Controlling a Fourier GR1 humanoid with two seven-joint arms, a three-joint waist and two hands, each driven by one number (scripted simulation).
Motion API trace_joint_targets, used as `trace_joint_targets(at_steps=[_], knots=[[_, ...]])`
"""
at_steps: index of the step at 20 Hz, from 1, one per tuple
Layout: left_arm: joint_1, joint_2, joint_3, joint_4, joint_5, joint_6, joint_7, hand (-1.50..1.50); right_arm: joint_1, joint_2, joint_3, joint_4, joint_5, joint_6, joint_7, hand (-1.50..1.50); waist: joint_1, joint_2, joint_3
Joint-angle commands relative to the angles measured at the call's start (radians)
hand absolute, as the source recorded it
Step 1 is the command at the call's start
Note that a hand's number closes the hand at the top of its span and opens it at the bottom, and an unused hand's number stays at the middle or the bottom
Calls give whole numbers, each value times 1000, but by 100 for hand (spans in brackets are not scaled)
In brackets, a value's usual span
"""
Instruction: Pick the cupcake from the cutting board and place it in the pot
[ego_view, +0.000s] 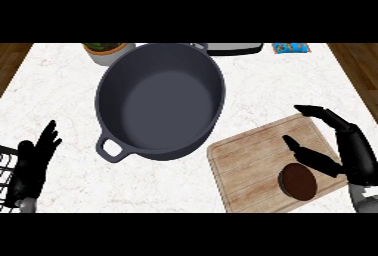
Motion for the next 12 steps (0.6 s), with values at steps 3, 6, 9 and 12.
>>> trace_joint_targets(at_steps=[3,6,9,12], knots=[[-85,67,69,54,2,-7,94,0,309,38,75,-215,189,-193,-200,-150,3,10,0],[-112,33,25,29,-23,-6,142,0,381,-88,-18,-327,188,-143,-128,-150,31,14,0],[-74,48,15,-21,-40,4,147,0,458,-174,19,-425,338,-141,77,-150,32,11,-2],[-68,57,40,32,-17,-19,121,0,522,-290,-31,-525,393,-66,234,-150,28,12,-4]])
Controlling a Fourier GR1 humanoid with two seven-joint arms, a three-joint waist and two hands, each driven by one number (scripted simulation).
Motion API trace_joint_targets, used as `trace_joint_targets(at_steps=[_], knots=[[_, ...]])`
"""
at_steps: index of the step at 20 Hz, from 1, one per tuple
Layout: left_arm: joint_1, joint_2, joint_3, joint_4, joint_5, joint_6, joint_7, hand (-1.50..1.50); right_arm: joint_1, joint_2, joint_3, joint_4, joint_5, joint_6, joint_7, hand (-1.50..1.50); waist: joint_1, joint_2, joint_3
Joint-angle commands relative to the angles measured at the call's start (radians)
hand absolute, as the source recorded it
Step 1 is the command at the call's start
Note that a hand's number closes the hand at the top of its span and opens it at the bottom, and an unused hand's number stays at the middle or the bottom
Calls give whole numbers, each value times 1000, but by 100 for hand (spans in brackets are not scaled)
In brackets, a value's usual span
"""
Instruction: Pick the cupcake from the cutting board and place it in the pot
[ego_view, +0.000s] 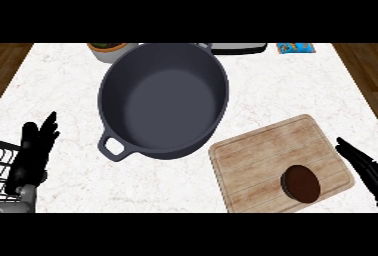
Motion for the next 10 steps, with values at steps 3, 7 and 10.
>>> trace_joint_targets(at_steps=[3,7,10], knots=[[-21,28,29,31,-12,-3,5,0,101,-202,-43,-210,127,165,323,-150,12,4,-1],[-58,23,11,19,-27,-3,31,0,108,-282,-21,-312,137,327,518,-150,31,8,0],[-57,37,14,13,-20,-24,37,0,107,-311,39,-381,104,443,643,-150,47,10,1]])
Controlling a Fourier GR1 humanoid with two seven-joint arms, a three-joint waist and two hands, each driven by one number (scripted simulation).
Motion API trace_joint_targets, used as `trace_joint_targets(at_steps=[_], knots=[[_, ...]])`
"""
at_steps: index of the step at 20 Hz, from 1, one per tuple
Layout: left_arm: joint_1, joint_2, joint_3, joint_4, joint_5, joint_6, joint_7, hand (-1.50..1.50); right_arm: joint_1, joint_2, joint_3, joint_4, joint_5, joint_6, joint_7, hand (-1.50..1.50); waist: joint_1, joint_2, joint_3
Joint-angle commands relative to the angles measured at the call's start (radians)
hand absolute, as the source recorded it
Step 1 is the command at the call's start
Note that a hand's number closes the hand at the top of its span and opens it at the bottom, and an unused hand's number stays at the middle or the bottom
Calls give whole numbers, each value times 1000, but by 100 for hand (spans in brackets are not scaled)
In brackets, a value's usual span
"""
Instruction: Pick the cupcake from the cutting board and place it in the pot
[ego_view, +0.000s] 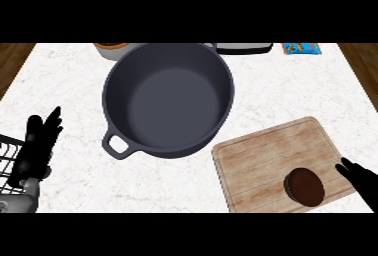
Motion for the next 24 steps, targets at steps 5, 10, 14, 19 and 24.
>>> trace_joint_targets(at_steps=[5,10,14,19,24], knots=[[-14,7,24,22,-36,-4,-30,0,-121,36,160,-41,32,219,304,-150,25,0,7],[-15,11,62,46,-38,-34,-45,0,-204,63,59,-42,-63,342,402,-150,20,-1,7],[58,-51,10,-62,-88,1,16,0,-232,160,77,21,-27,366,379,-150,22,-3,8],[-30,-30,87,37,-84,-52,3,0,-208,225,76,134,74,386,276,-150,12,-3,8],[-27,-44,99,-7,-84,-59,46,0,-299,312,90,315,129,368,170,-150,18,-2,8]])
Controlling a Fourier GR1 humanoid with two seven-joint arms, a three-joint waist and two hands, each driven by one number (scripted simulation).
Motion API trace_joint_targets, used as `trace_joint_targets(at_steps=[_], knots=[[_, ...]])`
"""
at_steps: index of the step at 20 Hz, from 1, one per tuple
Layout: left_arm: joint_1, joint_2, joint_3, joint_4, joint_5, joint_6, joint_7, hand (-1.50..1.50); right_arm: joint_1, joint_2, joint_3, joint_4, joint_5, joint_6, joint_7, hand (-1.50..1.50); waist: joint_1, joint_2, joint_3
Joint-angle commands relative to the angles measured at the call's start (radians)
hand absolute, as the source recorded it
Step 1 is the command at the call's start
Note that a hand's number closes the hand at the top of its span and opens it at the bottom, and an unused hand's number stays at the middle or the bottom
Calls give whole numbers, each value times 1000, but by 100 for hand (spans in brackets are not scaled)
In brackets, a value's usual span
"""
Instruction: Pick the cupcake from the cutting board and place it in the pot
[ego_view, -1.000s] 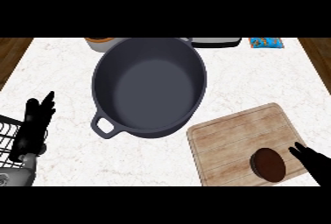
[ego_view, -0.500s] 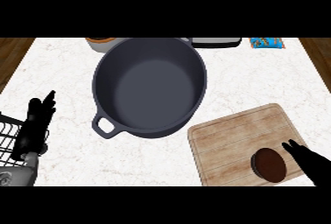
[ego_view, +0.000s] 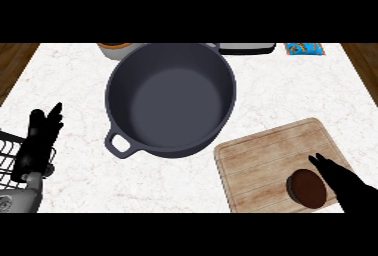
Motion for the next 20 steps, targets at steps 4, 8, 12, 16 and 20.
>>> trace_joint_targets(at_steps=[4,8,12,16,20], knots=[[-26,-5,39,62,-54,-5,-40,0,-120,119,-1,144,82,27,-47,-150,4,1,1],[-5,-18,60,40,-64,-17,-44,0,-52,161,30,143,186,14,-58,-150,1,-1,1],[-25,-33,78,86,-72,-27,-79,0,-95,202,23,188,191,84,-14,-150,1,0,1],[61,-21,78,-51,-73,-61,-16,0,-82,219,-29,290,196,46,-113,-150,5,-1,2],[57,-38,103,-29,-67,-79,-38,0,-119,251,-40,304,210,93,-122,-150,4,-1,2]])
